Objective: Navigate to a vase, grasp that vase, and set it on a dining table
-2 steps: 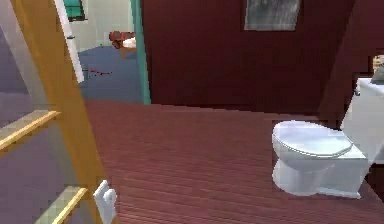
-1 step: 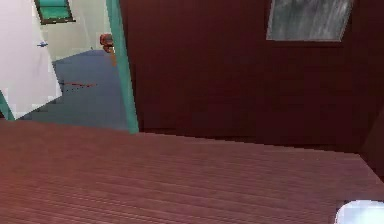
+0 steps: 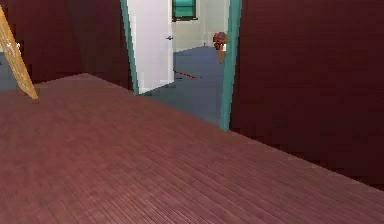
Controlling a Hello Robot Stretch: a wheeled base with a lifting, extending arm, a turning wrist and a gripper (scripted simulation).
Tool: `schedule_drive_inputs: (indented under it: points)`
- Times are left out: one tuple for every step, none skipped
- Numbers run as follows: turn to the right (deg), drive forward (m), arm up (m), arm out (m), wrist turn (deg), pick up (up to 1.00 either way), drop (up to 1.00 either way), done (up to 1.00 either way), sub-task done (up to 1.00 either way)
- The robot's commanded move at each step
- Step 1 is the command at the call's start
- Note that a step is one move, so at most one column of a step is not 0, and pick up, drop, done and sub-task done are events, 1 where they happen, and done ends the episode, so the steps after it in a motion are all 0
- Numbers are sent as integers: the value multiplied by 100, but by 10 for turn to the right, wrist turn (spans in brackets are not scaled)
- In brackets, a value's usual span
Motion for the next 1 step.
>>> schedule_drive_inputs:
  points:
    - [0, 100, 0, 0, 0, 0, 0, 0, 0]
